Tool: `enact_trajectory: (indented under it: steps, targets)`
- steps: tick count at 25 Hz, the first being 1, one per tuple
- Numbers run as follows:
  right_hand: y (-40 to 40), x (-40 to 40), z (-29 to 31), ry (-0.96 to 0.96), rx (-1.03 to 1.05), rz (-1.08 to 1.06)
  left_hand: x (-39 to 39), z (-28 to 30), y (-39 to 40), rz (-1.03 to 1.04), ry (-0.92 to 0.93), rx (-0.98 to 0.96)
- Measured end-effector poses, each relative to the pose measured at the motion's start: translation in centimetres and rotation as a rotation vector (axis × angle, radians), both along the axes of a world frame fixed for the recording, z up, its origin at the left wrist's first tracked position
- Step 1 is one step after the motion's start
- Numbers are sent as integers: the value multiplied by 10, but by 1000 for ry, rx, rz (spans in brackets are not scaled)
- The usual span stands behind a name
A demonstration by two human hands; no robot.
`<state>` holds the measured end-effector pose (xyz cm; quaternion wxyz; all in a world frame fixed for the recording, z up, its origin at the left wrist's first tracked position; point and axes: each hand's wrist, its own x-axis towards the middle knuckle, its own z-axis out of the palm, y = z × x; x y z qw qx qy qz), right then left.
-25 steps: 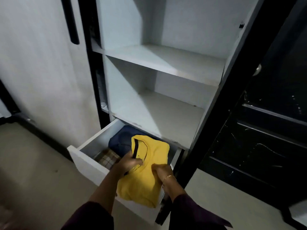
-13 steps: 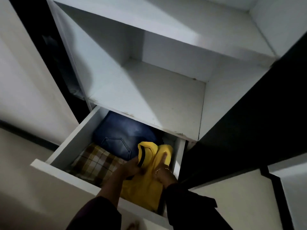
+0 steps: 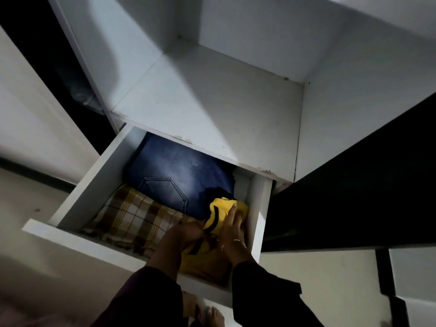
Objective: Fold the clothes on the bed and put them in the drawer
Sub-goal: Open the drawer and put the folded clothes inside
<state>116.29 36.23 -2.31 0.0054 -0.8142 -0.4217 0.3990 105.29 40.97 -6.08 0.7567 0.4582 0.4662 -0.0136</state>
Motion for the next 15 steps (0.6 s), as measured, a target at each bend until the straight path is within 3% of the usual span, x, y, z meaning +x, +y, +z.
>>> enact_trajectory:
  steps: [8,11,15]
  targets:
    - [2,-7,-35,158,9,-129,5,-48,0,157,131,-149]
    - [7,-4,-56,131,-22,-141,5,-68,3,271,106,-223]
    - [13,-4,-97,81,-131,-135,6,-76,5,207,133,-220]
